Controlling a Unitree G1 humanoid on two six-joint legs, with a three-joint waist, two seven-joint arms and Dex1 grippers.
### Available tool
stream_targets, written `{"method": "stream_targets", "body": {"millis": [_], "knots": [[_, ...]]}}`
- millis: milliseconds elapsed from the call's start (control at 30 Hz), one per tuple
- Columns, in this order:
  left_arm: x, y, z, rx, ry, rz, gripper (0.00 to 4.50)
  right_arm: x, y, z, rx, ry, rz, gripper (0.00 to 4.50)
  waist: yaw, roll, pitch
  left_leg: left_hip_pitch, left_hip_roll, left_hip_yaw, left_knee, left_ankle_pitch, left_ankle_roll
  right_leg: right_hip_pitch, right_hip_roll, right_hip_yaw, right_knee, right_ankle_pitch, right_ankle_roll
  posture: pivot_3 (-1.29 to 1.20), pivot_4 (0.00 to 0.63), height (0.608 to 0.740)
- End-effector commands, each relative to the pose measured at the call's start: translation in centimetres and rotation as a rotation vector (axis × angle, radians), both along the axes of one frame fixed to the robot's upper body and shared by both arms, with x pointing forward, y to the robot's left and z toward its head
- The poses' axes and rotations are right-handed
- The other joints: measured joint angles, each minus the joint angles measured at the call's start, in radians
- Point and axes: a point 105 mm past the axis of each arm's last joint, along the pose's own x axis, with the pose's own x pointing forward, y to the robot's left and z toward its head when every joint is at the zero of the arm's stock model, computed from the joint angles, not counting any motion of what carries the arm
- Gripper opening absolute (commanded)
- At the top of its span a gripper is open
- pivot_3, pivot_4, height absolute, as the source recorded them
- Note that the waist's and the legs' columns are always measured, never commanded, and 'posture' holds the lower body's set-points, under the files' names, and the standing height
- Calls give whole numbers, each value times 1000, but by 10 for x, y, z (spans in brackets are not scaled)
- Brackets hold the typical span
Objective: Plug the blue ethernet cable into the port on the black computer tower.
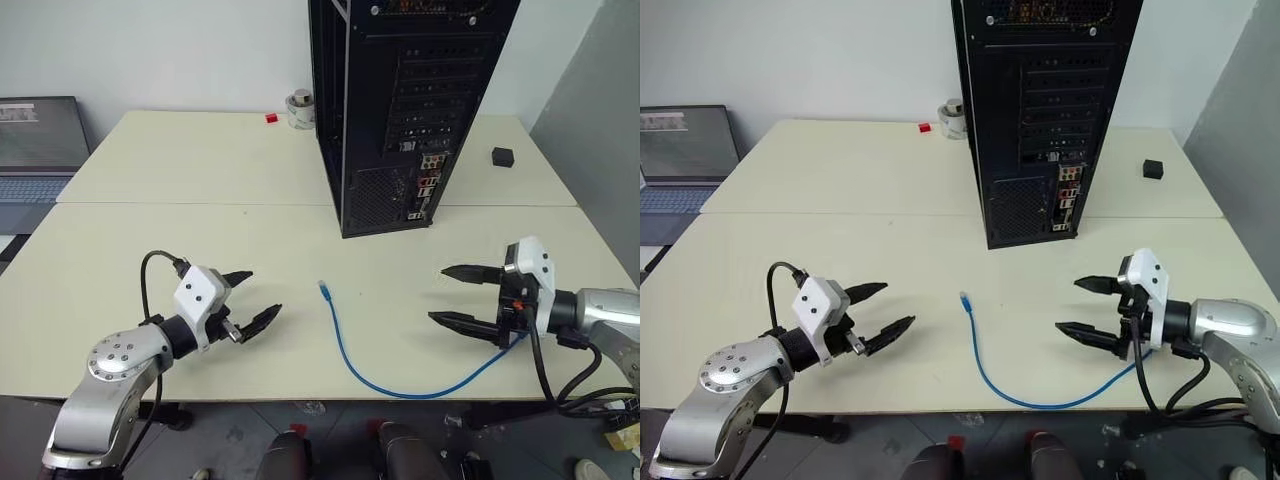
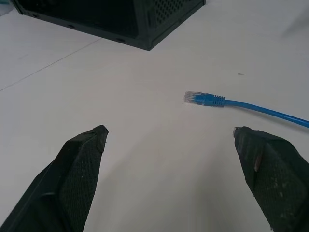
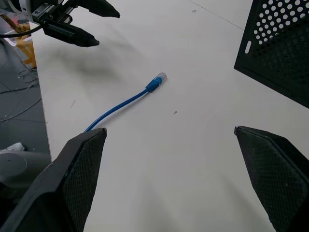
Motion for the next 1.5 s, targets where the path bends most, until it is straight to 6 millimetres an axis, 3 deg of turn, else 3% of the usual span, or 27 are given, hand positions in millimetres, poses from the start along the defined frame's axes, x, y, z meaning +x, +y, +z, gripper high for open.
{"method": "stream_targets", "body": {"millis": [33,333,667,1000,1267,1400,1500], "knots": [[-4,-11,11,-8,-41,-54,4440,0,1,7,-3,-34,7,4500,0,0,0,0,0,0,0,0,0,0,0,0,0,0,0,0,150,740],[-5,-17,8,40,-58,-70,4440,-2,10,4,8,-21,21,4500,-1,0,0,0,0,0,0,0,0,0,0,0,0,0,0,0,150,740],[-4,-15,11,53,-57,-107,4440,10,60,-15,67,-8,66,4500,-2,0,0,0,1,0,0,0,0,0,0,0,0,0,0,0,150,740],[-14,-10,15,-2,27,-171,4440,40,127,-61,27,32,67,4500,-3,-1,0,0,1,-1,0,0,0,-1,0,-1,0,0,-1,0,150,740],[-16,-10,14,11,34,-182,4440,49,143,-80,-38,62,15,4500,-2,-1,0,0,0,-1,0,0,0,-1,-2,-1,0,0,-1,0,150,740],[-14,-11,14,7,27,-175,4500,49,146,-81,-74,37,12,3944,-3,-1,0,0,1,-1,0,0,0,-1,-2,-1,1,0,-1,0,150,740],[-13,-13,14,-1,26,-176,4500,51,146,-80,-97,9,7,3181,-3,-1,0,0,1,-1,0,0,0,-1,-2,-1,1,0,-1,0,150,740]]}}
